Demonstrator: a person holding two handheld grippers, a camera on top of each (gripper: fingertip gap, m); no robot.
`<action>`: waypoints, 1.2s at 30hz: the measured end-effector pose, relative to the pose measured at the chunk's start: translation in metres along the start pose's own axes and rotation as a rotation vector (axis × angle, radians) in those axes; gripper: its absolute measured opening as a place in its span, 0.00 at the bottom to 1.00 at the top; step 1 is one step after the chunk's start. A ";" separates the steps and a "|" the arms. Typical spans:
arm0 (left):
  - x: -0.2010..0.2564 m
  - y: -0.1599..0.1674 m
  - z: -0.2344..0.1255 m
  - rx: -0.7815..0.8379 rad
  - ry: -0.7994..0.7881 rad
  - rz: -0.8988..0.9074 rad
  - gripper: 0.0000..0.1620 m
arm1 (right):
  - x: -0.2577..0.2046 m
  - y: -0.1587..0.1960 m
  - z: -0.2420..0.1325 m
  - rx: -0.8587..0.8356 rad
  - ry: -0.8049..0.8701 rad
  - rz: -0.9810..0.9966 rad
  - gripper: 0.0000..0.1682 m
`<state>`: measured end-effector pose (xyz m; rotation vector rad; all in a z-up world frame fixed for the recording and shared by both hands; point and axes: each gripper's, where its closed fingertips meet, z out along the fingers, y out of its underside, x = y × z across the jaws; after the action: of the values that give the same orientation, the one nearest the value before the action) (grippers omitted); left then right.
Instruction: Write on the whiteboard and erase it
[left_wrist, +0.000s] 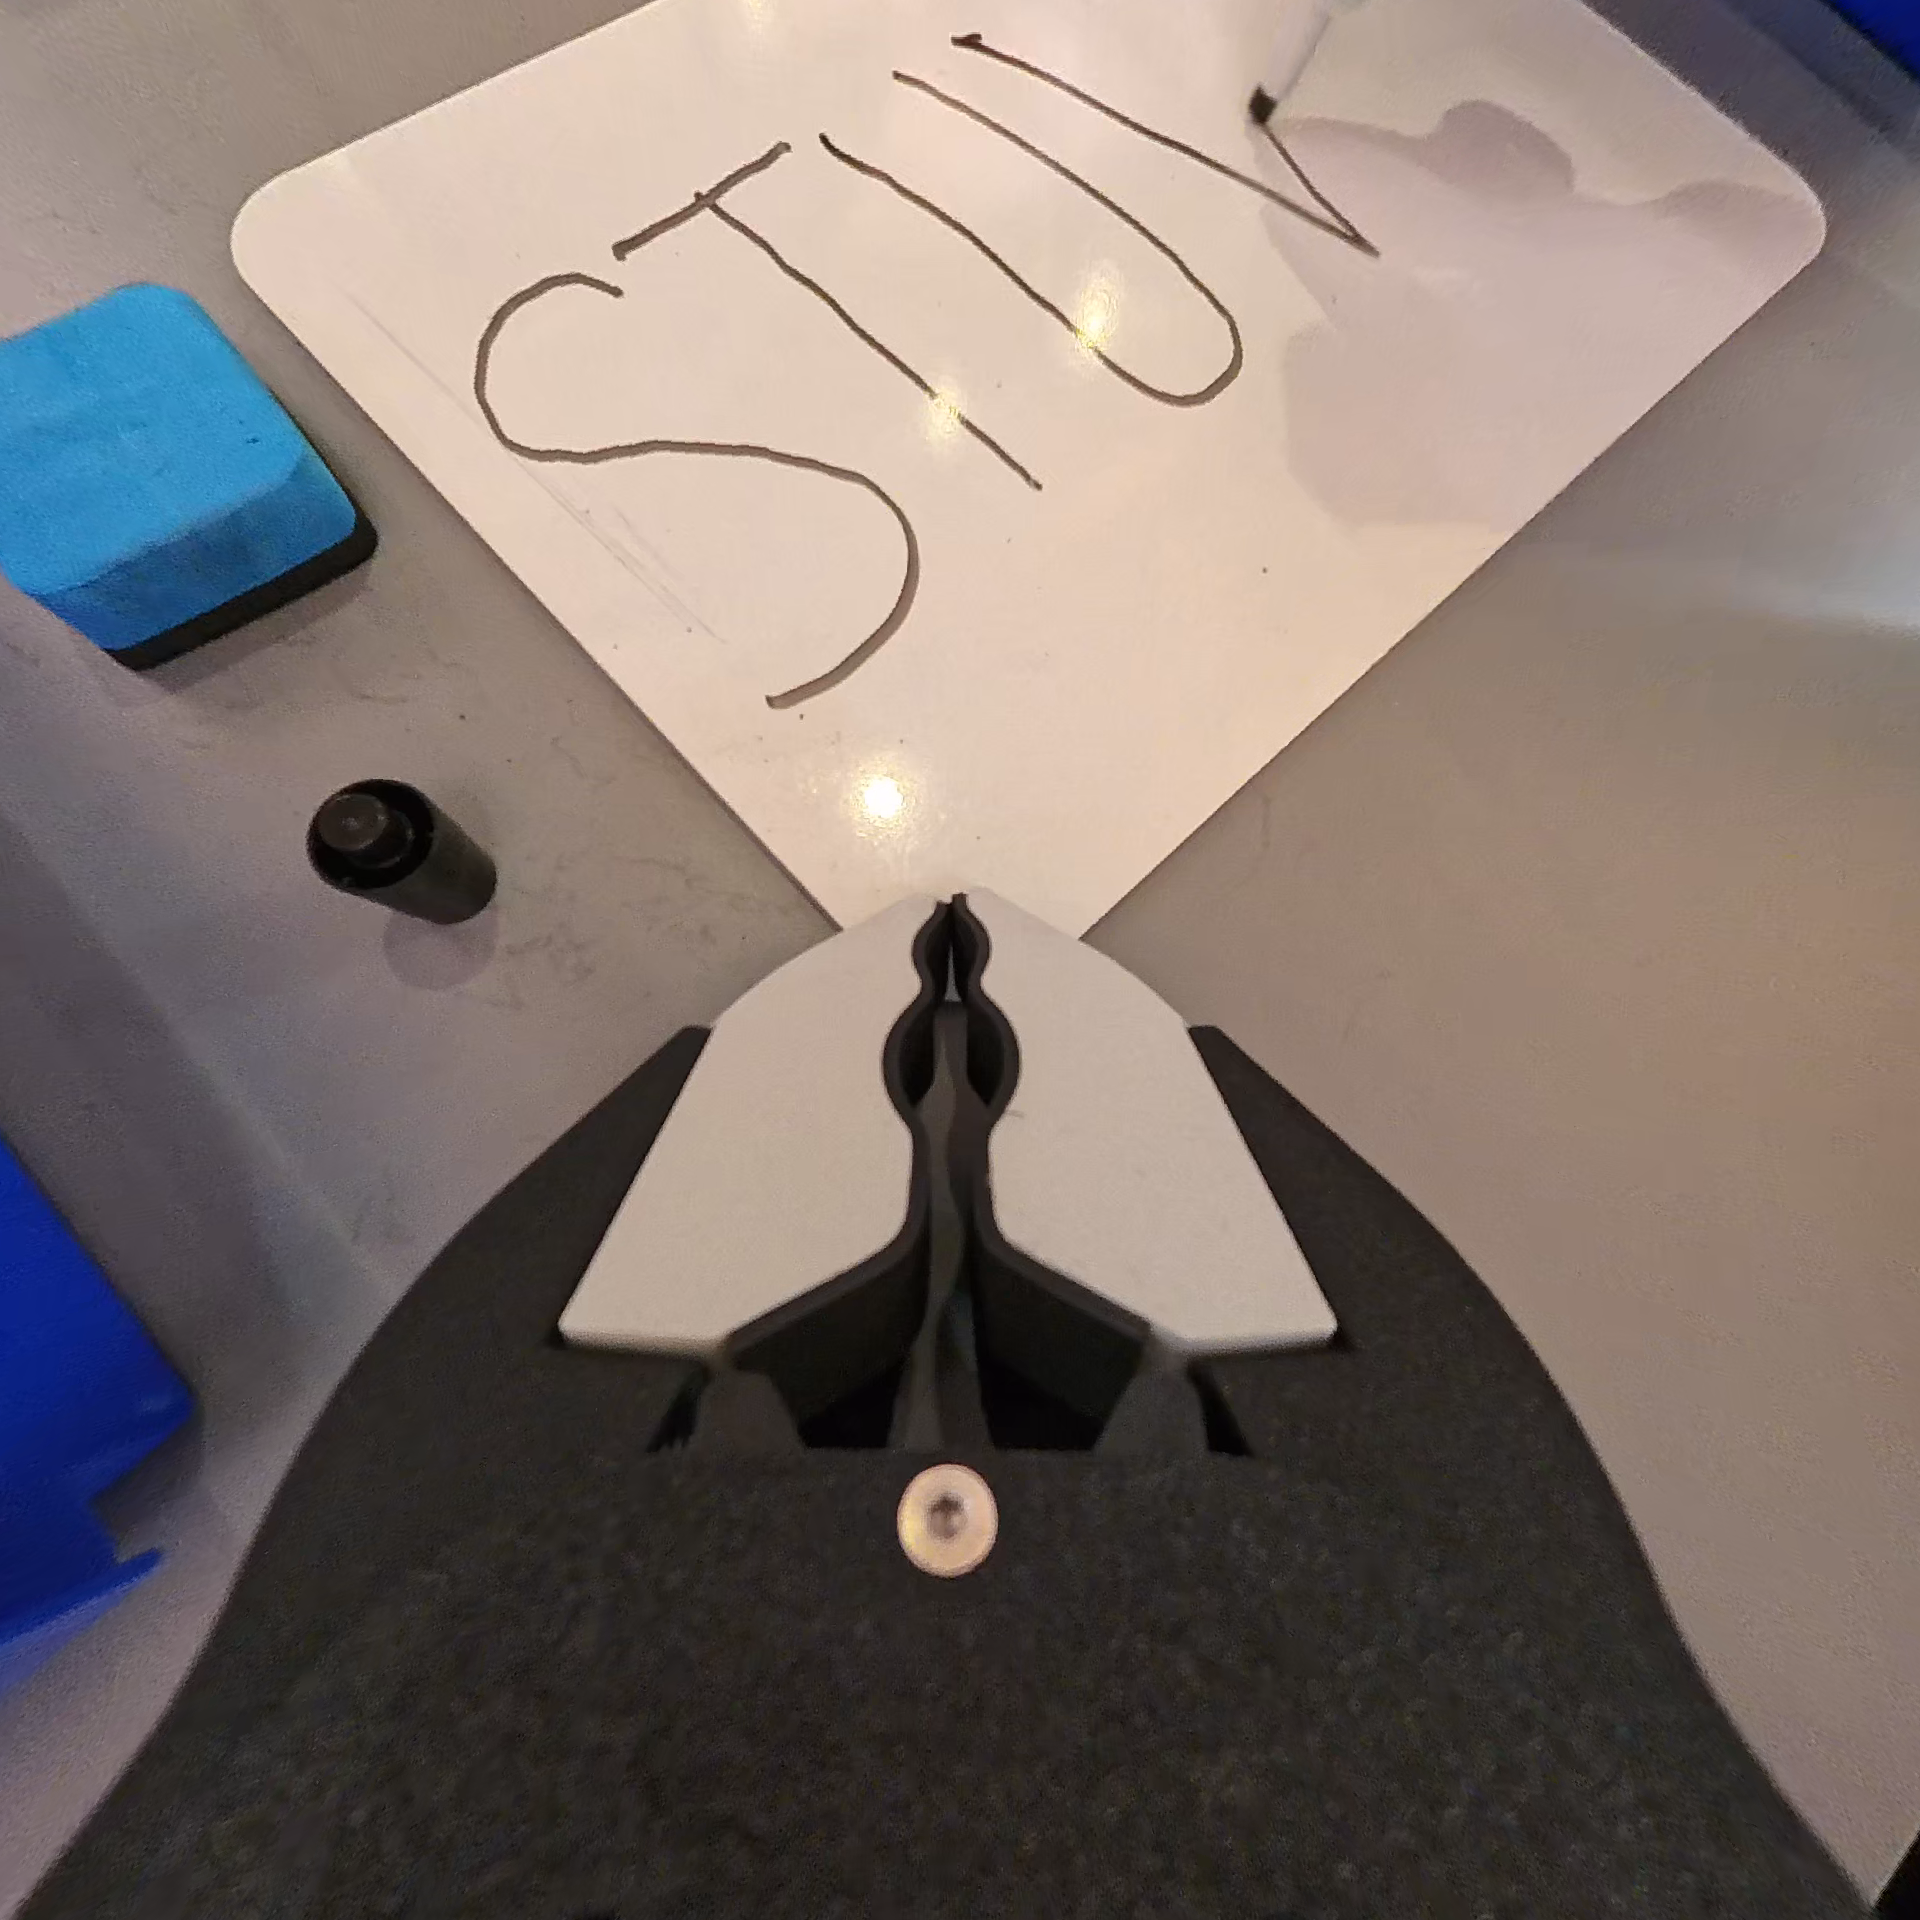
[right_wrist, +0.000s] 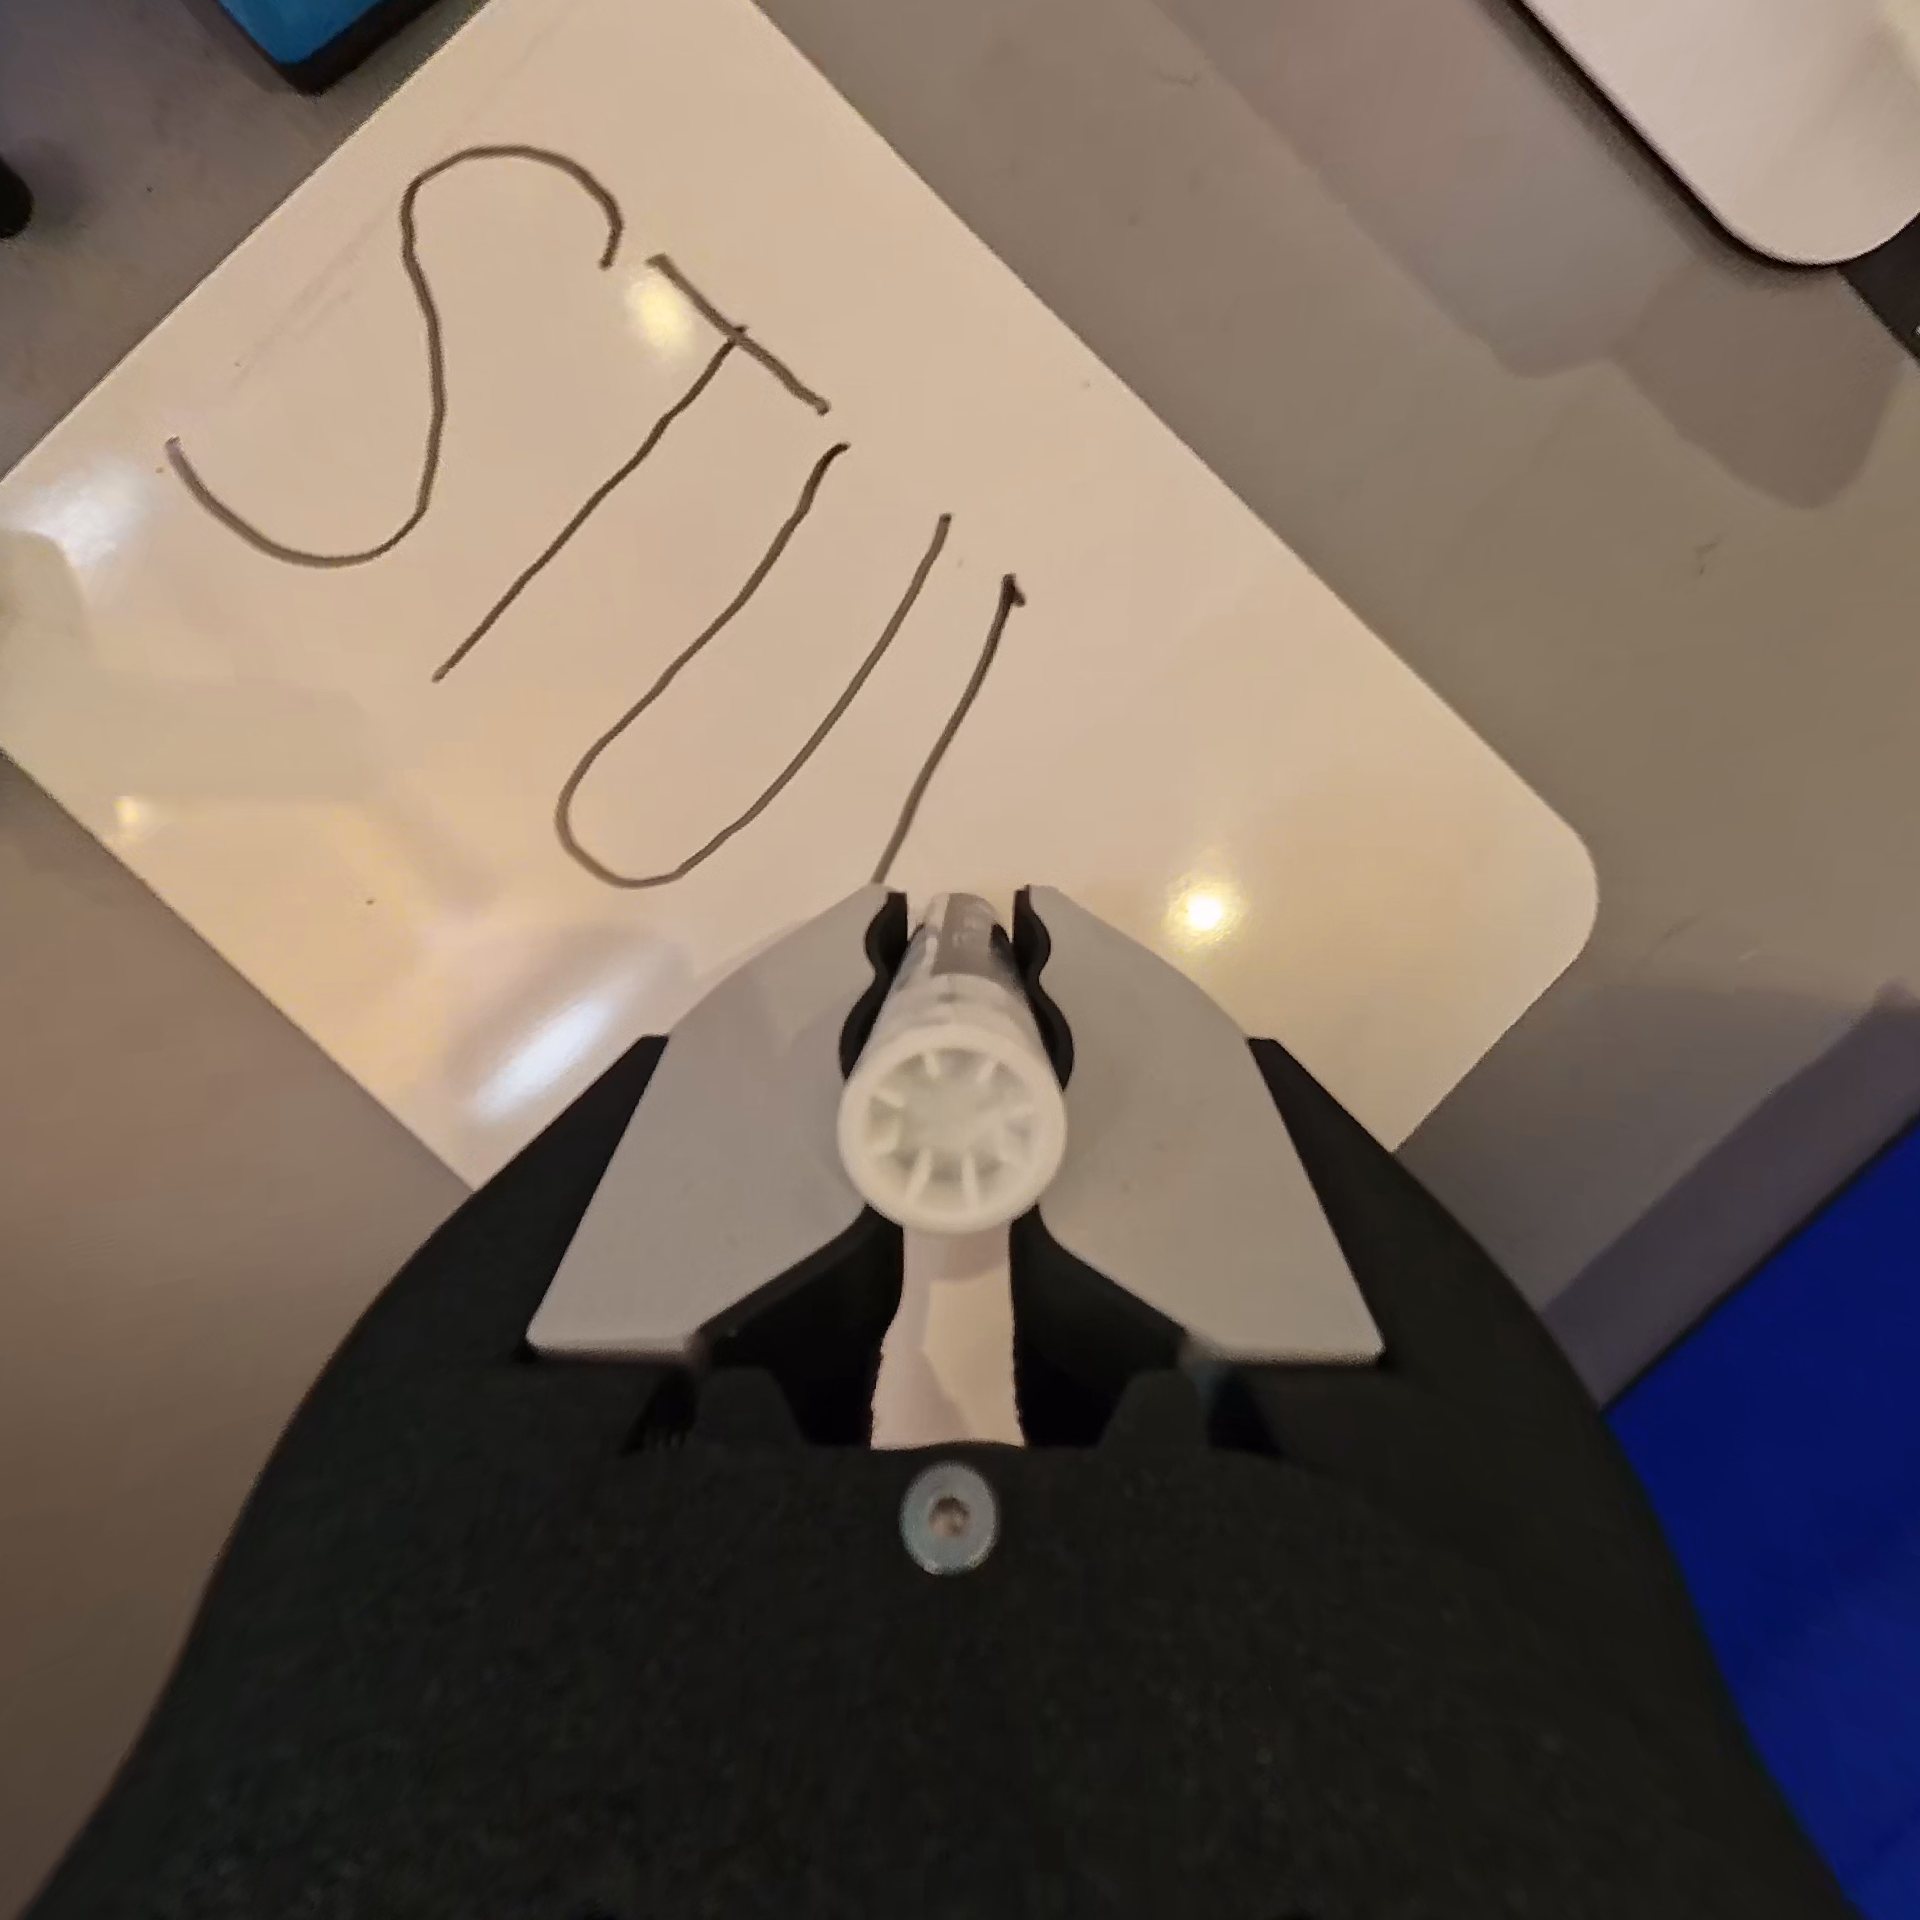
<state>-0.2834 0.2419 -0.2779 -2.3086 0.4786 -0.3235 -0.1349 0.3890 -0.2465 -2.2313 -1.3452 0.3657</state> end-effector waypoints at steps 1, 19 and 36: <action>0.000 0.000 0.000 0.000 0.000 0.000 0.00 | 0.004 -0.002 0.001 -0.001 0.003 0.001 0.12; 0.000 0.000 0.000 0.000 0.001 -0.002 0.00 | 0.048 -0.032 0.015 -0.008 0.007 0.003 0.12; 0.000 0.000 0.000 0.000 0.002 -0.002 0.00 | 0.054 -0.024 0.018 -0.025 0.043 0.031 0.12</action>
<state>-0.2834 0.2421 -0.2778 -2.3092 0.4775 -0.3273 -0.1356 0.4503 -0.2466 -2.2695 -1.3014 0.3121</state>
